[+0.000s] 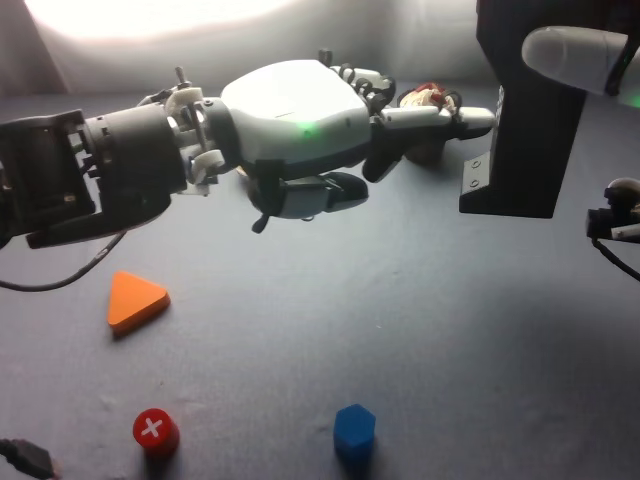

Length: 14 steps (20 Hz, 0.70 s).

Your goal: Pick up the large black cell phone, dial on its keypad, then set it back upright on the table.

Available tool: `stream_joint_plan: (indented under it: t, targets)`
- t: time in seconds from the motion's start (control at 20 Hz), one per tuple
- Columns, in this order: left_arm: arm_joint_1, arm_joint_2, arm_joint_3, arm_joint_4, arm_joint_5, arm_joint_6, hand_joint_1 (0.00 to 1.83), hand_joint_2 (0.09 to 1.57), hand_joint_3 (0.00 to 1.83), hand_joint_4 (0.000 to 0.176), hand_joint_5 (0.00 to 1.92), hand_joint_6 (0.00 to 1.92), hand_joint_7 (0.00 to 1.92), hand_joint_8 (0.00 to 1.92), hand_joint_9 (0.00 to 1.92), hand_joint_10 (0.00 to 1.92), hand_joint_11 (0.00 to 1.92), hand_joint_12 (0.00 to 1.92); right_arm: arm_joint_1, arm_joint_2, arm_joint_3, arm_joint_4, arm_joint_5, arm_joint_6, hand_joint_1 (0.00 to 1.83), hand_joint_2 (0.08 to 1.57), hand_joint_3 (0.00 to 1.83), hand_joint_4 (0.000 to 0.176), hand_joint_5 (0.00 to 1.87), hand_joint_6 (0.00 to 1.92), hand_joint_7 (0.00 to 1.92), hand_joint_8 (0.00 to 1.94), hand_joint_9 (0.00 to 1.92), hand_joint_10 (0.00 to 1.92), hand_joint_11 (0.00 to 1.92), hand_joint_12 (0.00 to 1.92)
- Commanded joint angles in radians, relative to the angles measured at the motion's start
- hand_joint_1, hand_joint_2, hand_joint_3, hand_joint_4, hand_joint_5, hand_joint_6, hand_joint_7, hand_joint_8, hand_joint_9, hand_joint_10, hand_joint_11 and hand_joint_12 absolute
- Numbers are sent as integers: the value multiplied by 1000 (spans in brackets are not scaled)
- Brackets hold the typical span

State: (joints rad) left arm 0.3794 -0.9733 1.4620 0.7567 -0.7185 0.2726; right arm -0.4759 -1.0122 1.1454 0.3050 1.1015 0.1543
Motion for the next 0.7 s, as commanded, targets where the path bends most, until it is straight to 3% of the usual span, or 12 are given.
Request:
stream_joint_plan:
  t: [0.0, 0.2, 0.3, 0.4, 0.45, 0.55, 0.65]
  targets:
    - [-35, -6, -11, -46, -100, 3, 1301, 1295, 0, 157, 41, 3, 637, 1618, 728, 1921, 297, 1921, 18, 17, 1, 4, 148, 21, 1486, 1121, 1, 0, 910, 931, 921, 969, 911, 1148, 794, 1634]
    - [-44, -4, -25, -40, -113, -26, 1302, 1295, 0, 159, 42, 1, 638, 1619, 754, 1921, 314, 1921, 18, 18, 1, 4, 149, 21, 1488, 1113, 0, 0, 937, 890, 952, 932, 924, 1124, 795, 1627]
    - [-41, 14, -15, -4, -118, -69, 1302, 1293, 0, 164, 50, 3, 642, 1613, 735, 1921, 344, 1921, 18, 19, -1, 4, 149, 21, 1485, 1131, 1, 0, 894, 964, 907, 1002, 893, 1165, 760, 1667]
    - [-34, 36, 5, 34, -128, -105, 1300, 1294, 0, 164, 54, 3, 642, 1611, 713, 1921, 305, 1921, 19, 23, -5, 4, 149, 21, 1485, 1130, 0, 0, 892, 969, 909, 999, 898, 1156, 768, 1659]
    - [-26, 44, 20, 41, -138, -118, 1302, 1293, 0, 154, 49, 1, 642, 1611, 743, 1921, 339, 1921, 21, 28, -11, 4, 149, 21, 1486, 1126, 1, 0, 900, 972, 899, 1014, 911, 1128, 770, 1641]
    - [-12, 56, 49, 40, -157, -128, 1303, 1294, 0, 169, 57, 3, 641, 1615, 761, 1921, 316, 1921, 21, 36, -21, 4, 149, 37, 1486, 1128, 1, 0, 907, 967, 904, 1007, 901, 1149, 754, 1648]
    - [-7, 64, 63, 40, -163, -129, 1302, 1294, 0, 167, 54, 1, 641, 1614, 760, 1921, 292, 1921, 21, 39, -21, 4, 149, 51, 1484, 1134, 1, 0, 903, 972, 889, 1027, 880, 1180, 744, 1664]
